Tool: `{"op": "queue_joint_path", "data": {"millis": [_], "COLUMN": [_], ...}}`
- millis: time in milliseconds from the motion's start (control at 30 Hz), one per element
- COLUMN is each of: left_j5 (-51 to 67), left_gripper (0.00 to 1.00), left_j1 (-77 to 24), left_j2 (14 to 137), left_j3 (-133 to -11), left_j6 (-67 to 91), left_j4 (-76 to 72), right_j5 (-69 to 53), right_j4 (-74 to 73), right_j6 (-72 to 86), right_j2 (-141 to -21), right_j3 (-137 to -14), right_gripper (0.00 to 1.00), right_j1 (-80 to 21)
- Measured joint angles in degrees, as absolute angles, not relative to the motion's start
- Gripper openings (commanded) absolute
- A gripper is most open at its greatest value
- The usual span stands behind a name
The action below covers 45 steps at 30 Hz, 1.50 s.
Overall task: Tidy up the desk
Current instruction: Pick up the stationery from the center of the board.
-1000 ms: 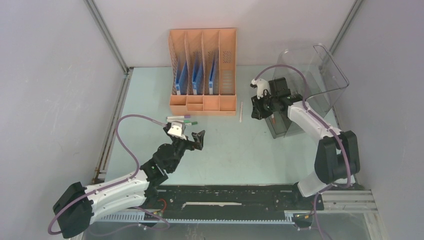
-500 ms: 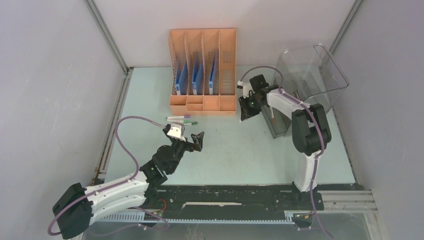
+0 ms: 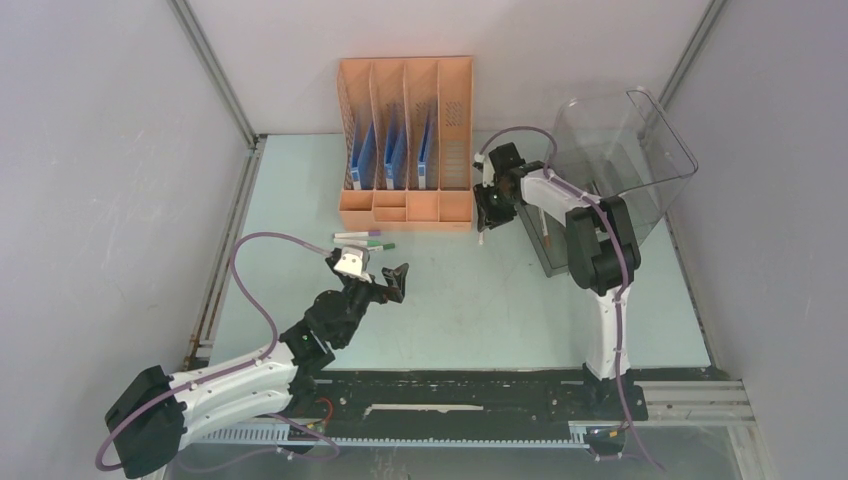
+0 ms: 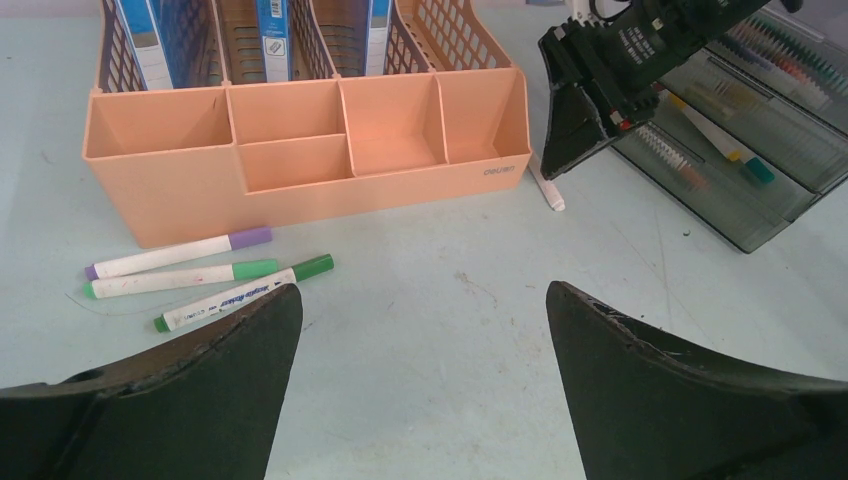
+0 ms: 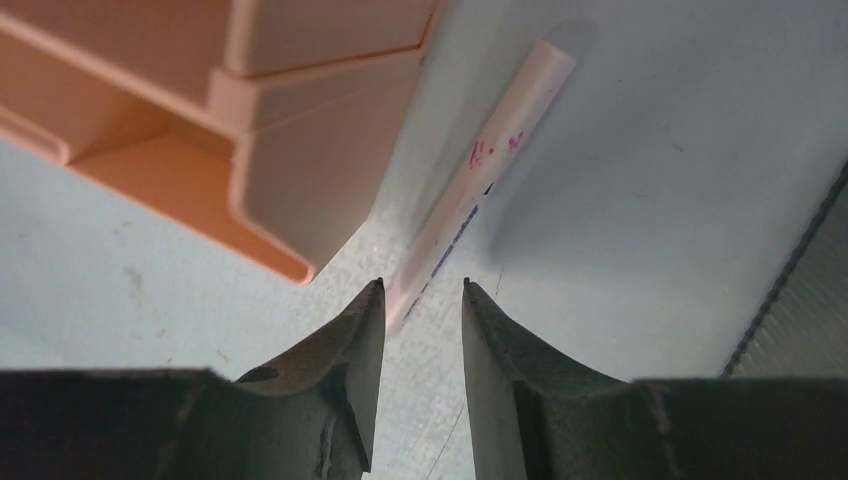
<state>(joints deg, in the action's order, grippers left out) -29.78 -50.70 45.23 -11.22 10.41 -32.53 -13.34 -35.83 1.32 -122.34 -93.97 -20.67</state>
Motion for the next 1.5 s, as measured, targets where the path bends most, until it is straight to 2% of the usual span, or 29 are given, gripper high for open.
{"op": "queue_joint_path", "data": {"millis": [133,367,667,1233,1500], "left_j5": [-29.8,-29.8,-29.8,-29.8,-29.8], "left_gripper": [1.0,1.0,1.0,1.0,1.0], "left_j1": [-50.7,-50.7,-50.7,-50.7,-50.7], "left_j2": [45.2,44.9,44.1,43.8,43.8], "left_j3": [-11.2,-11.2,-10.8,-10.1,-10.1], "left_j6": [10.4,10.4,10.4,10.4,10.4], "left_j4": [-32.6,-33.2,-34.0,-34.6,-34.6], "right_j5": [-11.6,-9.3,-8.0,-2.2,-1.6], "right_j4": [-35.9,-36.2,-35.2,-38.0,-37.9], "right_j6": [2.2,2.2,0.7,-10.2,-11.5], "right_j2": [-123.9,-124.2,-123.0,-109.9,-108.8], "right_j3": [-94.3,-94.3,-92.1,-74.0,-72.3], "right_gripper": [0.39,0.21,0.15,0.16,0.29], "right_j1": [-21.1,-21.9,-22.2,-22.5,-22.7]}}
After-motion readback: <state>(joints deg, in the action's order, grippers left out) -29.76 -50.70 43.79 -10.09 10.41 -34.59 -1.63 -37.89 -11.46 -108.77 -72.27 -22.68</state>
